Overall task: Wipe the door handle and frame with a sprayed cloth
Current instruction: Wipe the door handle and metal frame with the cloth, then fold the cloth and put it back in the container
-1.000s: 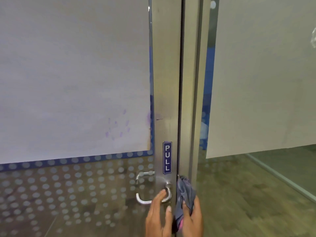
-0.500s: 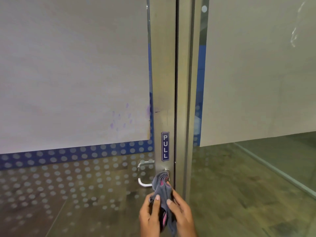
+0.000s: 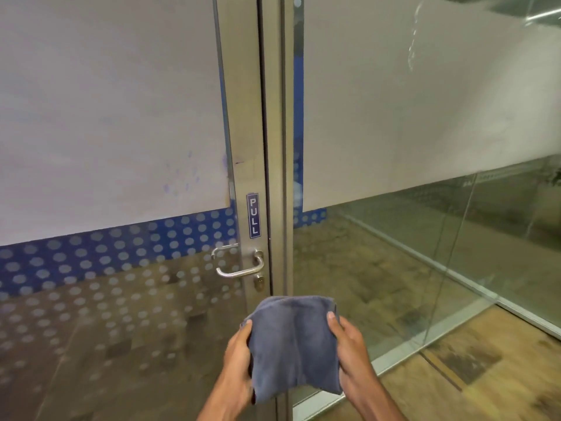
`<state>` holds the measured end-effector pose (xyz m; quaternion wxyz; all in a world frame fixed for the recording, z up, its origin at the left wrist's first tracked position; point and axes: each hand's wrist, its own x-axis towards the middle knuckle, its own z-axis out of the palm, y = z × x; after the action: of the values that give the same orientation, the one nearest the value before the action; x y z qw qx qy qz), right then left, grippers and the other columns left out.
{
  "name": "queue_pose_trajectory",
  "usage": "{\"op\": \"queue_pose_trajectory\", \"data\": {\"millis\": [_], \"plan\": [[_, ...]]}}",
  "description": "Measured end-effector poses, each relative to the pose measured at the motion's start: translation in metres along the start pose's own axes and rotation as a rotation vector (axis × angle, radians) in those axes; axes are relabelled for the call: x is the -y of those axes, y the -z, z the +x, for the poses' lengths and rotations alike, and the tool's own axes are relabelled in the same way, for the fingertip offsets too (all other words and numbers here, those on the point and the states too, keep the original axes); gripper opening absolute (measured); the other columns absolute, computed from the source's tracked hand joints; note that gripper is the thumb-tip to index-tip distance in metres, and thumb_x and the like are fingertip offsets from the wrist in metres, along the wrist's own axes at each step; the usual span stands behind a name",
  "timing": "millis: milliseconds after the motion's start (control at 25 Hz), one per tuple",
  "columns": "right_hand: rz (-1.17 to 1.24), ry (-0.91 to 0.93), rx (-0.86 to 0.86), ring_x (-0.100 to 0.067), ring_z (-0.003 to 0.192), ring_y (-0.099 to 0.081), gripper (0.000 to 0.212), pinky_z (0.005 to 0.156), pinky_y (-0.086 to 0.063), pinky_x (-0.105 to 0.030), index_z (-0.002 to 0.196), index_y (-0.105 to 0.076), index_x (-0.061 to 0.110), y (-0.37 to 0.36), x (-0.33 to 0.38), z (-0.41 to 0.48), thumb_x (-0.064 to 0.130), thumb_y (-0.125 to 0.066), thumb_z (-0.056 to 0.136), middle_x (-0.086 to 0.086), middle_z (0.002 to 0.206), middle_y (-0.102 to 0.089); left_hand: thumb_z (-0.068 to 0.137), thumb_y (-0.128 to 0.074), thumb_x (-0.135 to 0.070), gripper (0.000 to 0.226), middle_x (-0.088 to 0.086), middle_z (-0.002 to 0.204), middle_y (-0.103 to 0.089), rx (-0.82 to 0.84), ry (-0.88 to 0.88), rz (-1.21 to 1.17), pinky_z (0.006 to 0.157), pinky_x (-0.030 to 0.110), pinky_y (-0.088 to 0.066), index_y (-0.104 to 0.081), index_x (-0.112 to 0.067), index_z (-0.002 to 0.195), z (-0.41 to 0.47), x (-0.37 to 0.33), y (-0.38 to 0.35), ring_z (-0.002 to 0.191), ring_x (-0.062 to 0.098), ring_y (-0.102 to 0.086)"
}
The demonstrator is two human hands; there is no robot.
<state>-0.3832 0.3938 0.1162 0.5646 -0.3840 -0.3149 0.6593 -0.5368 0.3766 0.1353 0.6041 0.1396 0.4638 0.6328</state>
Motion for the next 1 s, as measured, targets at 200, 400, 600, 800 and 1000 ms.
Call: {"op": "queue_pose_trajectory", "data": {"millis": [200,400,600,800,1000], "plan": [[0.036,-0.077,-0.125,-0.033,0.093,-0.061,0.040,0.079,-0.049,-0.041,0.118,-0.055,-0.014,0.057,0.027,-0.048,0.020,-0.048,0.098,-0.029,0.107,-0.062,0.072,-0.083,-0.026,0.053,0.014,0.087,-0.075,0.313,0.001,0.407,0.071,0.034,-0.058,-0.064,0.005,0.111,-0.027,0.041,-0.006,0.082,0.026,-0.073],[0.169,-0.096,-0.118,-0.033,0.110,-0.063,0.052,0.094,-0.050,-0.042,0.125,-0.059,-0.002,0.133,0.068,-0.107,0.036,-0.056,0.090,-0.023,0.118,-0.065,0.056,-0.093,-0.018,0.051,0.013,0.094,-0.077,0.596,-0.142,0.652,0.064,0.025,-0.057,-0.071,-0.003,0.100,-0.044,0.072,-0.047,0.090,0.026,-0.074],[0.146,-0.051,-0.072,-0.033,0.109,-0.062,0.080,0.095,-0.047,-0.038,0.125,-0.057,-0.006,0.215,0.114,-0.198,0.054,-0.068,0.074,-0.023,0.123,-0.061,0.068,-0.087,-0.018,0.027,0.006,0.093,-0.077,1.152,-0.211,0.905,0.072,0.024,-0.055,-0.076,-0.015,0.093,-0.087,0.104,-0.115,0.087,0.014,-0.072],[-0.598,-0.024,0.047,-0.021,0.115,-0.062,0.045,0.097,-0.051,-0.034,0.124,-0.061,0.017,0.252,0.147,-0.286,0.031,-0.070,0.082,-0.007,0.125,-0.065,0.070,-0.087,-0.019,0.030,0.004,0.098,-0.076,1.543,-0.041,1.035,0.078,0.026,-0.055,-0.075,-0.014,0.097,-0.165,0.162,-0.173,0.092,0.015,-0.071],[-0.745,0.037,-0.141,-0.023,0.112,-0.064,0.043,0.096,-0.052,-0.043,0.123,-0.060,0.021,0.302,0.150,-0.376,0.030,-0.073,0.083,-0.006,0.122,-0.067,0.056,-0.092,-0.041,0.053,0.012,0.095,-0.074,1.567,-0.236,1.155,0.081,0.044,-0.055,-0.071,-0.012,0.096,-0.250,0.231,-0.213,0.090,0.027,-0.070]]}}
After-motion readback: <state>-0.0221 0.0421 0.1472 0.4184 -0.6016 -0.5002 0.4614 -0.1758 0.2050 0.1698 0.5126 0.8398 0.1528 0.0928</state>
